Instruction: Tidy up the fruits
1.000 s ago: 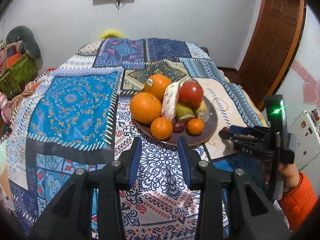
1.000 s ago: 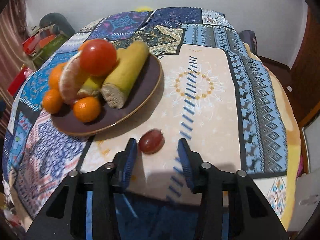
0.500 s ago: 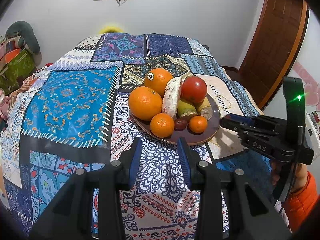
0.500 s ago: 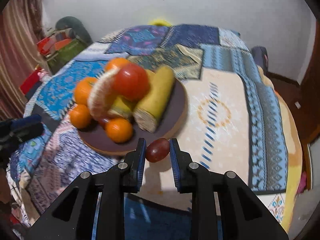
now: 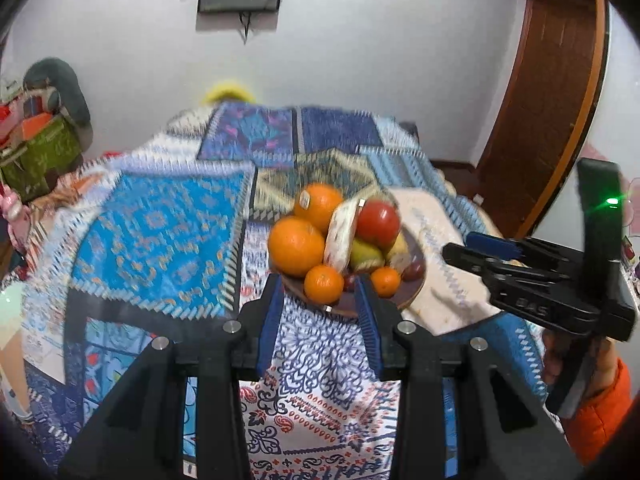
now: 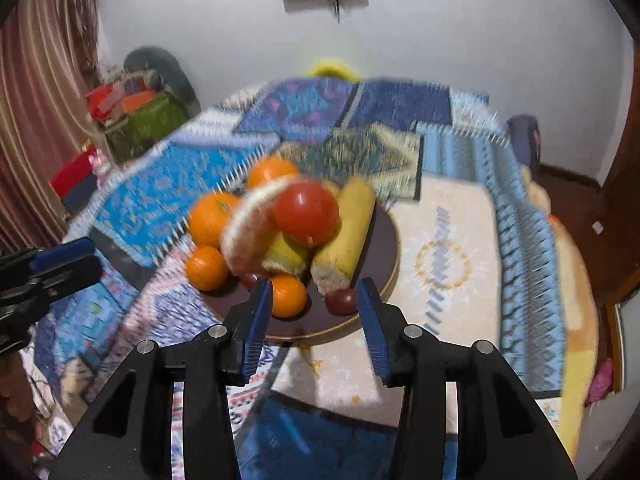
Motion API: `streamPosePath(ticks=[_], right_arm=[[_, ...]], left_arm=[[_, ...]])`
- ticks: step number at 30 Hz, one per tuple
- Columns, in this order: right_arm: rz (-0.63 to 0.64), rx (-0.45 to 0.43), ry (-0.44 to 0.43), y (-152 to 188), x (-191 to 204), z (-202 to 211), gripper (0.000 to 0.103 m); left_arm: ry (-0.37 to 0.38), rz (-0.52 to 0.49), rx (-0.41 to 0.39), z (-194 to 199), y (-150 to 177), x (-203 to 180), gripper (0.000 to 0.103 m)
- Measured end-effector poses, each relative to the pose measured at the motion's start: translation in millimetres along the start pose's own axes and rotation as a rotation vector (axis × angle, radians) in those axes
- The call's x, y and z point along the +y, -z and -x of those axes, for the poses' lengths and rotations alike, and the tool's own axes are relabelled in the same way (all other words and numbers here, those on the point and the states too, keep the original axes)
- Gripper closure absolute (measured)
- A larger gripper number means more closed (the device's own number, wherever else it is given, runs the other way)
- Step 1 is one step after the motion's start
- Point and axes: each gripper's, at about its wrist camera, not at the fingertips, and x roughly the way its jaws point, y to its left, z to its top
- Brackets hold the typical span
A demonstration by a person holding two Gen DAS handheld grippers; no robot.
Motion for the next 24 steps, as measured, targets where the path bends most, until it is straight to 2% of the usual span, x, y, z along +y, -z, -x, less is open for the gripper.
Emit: streamPosePath(ticks=[12, 16, 20, 24], right_arm=[[0.033, -0.379, 0.044, -16, 44, 181, 0.063], [0.058, -0.472, 0.059, -10, 62, 222, 0.062], [0.058, -0.548, 0.061, -4, 76, 250, 0.053], [0.066, -0.609, 0.086, 1, 88, 266, 0.044]], left_arm=[[-0.004, -0.071, -0.343, 149, -28, -42, 0.066], [-0.008, -0.091, -0.450, 198, -27, -54, 0.055], [-0.011, -0.113, -0.509, 228, -22, -64, 0.050], [-0.022, -0.122, -0.550, 247, -16, -68, 0.041]])
